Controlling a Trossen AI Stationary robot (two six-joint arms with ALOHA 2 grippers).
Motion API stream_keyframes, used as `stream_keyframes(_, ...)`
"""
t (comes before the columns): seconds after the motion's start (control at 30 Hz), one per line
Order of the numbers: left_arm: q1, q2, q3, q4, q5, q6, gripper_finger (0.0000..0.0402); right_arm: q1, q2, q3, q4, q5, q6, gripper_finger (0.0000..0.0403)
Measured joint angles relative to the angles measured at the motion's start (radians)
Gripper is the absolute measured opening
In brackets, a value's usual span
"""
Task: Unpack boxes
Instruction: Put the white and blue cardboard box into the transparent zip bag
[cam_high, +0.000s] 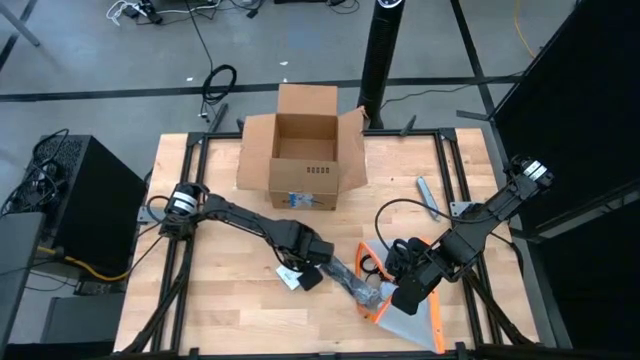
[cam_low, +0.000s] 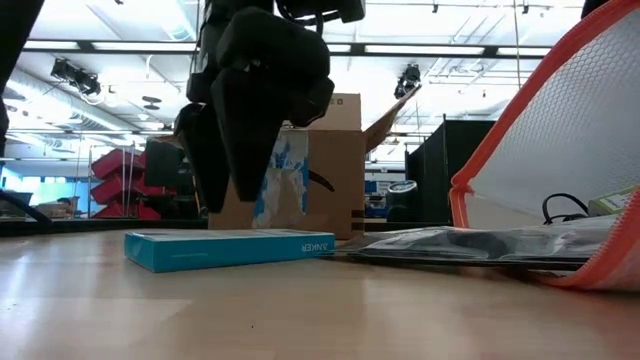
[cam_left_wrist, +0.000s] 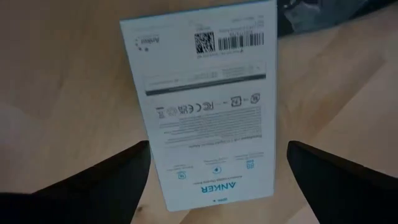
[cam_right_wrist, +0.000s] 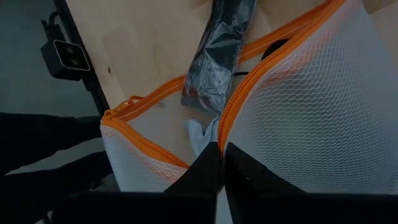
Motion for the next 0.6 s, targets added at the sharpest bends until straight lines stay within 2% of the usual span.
stream_keyframes(0.13, -0.001, 0.0, 0.0, 0.001, 0.027, -0.023, 0.0359, 0.0, 0.0, 0.0, 0.0, 0.0, 0.0, 0.0)
stream_keyframes(0.6, -0.022, 0.087, 0.005, 0.009, -0.023, -0.081, 0.0384, 0.0, 0.029, 0.0, 0.003, 0.028, 0.003, 0.0)
